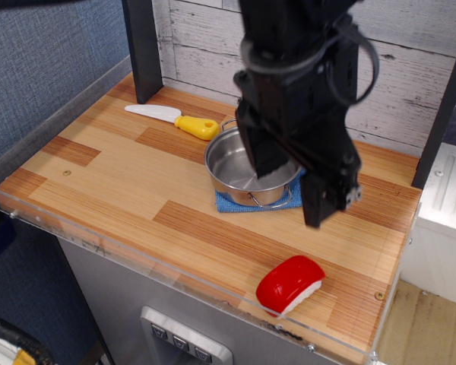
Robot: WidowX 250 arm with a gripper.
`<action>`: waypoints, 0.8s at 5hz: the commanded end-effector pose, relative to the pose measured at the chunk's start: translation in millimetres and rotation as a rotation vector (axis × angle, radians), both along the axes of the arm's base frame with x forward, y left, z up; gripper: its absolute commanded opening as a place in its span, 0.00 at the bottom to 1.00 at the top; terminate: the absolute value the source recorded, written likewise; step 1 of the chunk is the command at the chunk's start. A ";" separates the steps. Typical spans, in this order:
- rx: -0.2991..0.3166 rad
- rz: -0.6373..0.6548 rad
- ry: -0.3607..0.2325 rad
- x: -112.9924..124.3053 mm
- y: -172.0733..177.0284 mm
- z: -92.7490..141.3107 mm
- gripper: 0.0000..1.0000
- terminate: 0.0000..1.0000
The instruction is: Move the red box from left side to right side
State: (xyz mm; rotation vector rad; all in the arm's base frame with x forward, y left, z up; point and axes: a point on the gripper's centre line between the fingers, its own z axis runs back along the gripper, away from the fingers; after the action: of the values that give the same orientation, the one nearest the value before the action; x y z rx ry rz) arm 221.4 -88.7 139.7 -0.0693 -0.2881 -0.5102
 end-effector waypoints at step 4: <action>0.027 0.073 -0.018 -2.1 1.0 -74.1 1.00 0.00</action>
State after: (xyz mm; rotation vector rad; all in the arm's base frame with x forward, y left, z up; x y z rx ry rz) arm 215.9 -86.6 58.3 -0.0267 -0.2735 -0.4385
